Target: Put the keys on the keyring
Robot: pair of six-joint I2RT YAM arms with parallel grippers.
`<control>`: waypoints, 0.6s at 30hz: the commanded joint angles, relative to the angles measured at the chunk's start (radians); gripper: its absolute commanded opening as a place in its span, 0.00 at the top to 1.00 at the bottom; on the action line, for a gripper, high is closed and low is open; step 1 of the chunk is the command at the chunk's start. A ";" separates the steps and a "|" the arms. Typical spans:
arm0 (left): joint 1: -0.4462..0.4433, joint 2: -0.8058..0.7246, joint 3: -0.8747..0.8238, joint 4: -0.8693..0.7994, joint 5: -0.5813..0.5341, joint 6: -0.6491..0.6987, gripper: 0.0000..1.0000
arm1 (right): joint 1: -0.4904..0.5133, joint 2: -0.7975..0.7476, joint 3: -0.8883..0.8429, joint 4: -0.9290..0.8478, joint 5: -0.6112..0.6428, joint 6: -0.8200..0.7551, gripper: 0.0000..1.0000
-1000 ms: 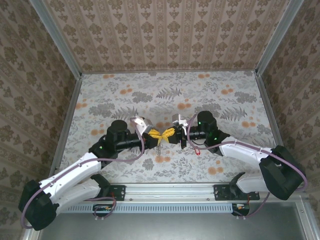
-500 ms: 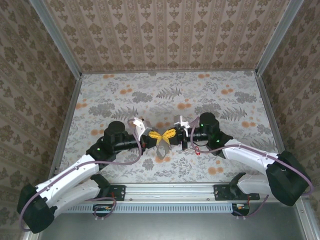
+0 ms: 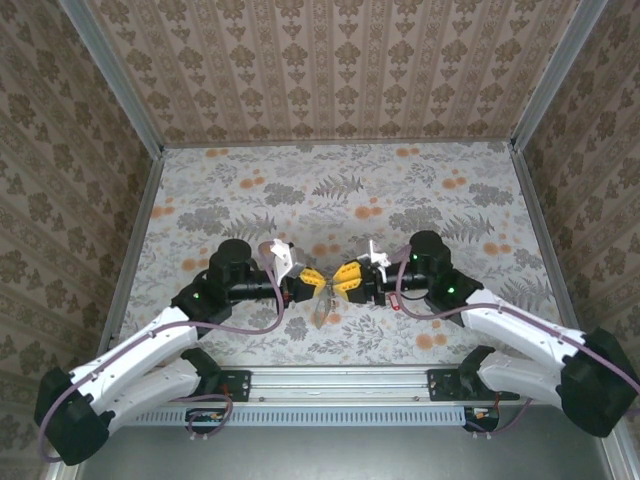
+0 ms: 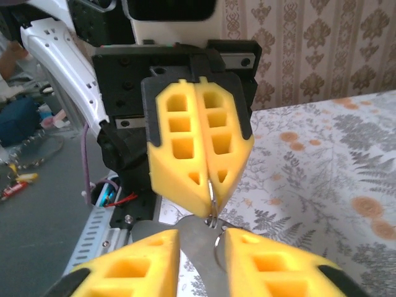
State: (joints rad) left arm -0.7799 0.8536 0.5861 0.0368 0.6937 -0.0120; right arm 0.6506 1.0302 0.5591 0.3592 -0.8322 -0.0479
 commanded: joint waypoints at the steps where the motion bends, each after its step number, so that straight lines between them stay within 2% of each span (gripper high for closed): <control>1: -0.024 -0.005 0.072 -0.098 0.021 0.090 1.00 | 0.000 -0.111 -0.014 -0.166 0.060 -0.034 0.65; 5: -0.074 0.027 0.174 -0.274 -0.011 0.188 1.00 | 0.029 -0.246 -0.014 -0.277 0.134 -0.033 0.54; 7: -0.096 0.043 0.236 -0.376 -0.036 0.238 1.00 | 0.062 -0.276 -0.009 -0.313 0.181 -0.043 0.52; 13: -0.131 0.103 0.398 -0.596 -0.068 0.345 1.00 | 0.122 -0.246 0.015 -0.352 0.235 -0.093 0.53; 18: -0.150 0.160 0.451 -0.655 -0.073 0.373 1.00 | 0.129 -0.244 0.045 -0.353 0.236 -0.123 0.60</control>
State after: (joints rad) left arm -0.9169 0.9920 1.0035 -0.5224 0.6300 0.3004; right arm 0.7712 0.7902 0.5568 0.0250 -0.6224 -0.1360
